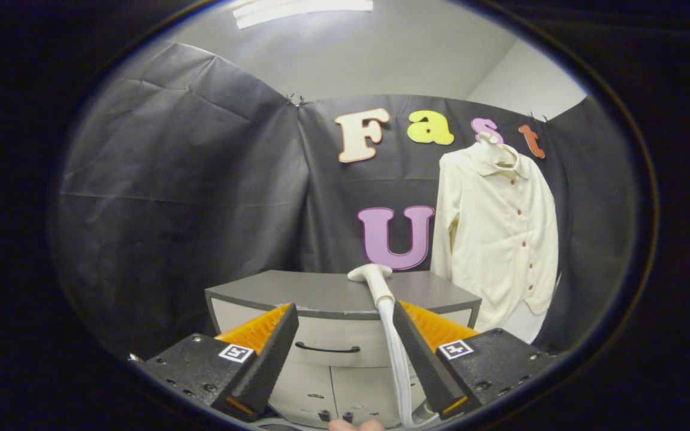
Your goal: Iron the clothes twice with a garment steamer, once on the left side and once on the right side.
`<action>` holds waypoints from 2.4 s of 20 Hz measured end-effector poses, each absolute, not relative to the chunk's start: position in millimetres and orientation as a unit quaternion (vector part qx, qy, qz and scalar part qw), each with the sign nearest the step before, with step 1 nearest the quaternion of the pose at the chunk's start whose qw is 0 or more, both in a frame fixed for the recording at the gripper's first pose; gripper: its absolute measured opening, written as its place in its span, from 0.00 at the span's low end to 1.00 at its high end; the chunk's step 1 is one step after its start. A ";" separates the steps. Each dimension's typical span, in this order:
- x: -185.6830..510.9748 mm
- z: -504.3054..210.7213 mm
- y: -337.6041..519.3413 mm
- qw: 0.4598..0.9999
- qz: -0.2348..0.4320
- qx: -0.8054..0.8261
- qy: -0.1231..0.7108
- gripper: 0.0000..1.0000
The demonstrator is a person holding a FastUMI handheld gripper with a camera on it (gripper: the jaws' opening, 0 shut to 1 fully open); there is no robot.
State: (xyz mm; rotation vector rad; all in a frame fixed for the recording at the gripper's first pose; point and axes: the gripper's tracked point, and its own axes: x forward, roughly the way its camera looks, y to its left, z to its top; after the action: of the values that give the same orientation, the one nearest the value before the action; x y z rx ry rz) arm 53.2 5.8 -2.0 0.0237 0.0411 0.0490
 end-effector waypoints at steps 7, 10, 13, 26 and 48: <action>96.2 -8.9 8.5 0.999 0.028 -0.005 0.035 0.96; 119.4 -14.9 3.9 0.999 0.023 -0.013 0.048 0.96; 143.5 -25.4 -4.8 0.998 0.017 -0.007 0.065 0.96; 226.7 -75.9 -13.0 0.986 0.010 -0.039 0.163 0.97; 251.2 -85.0 -34.8 0.990 -0.005 0.079 0.116 0.41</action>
State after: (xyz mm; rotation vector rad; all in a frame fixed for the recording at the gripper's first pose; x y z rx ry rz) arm 251.2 -34.8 -85.0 0.1595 0.2334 -0.0096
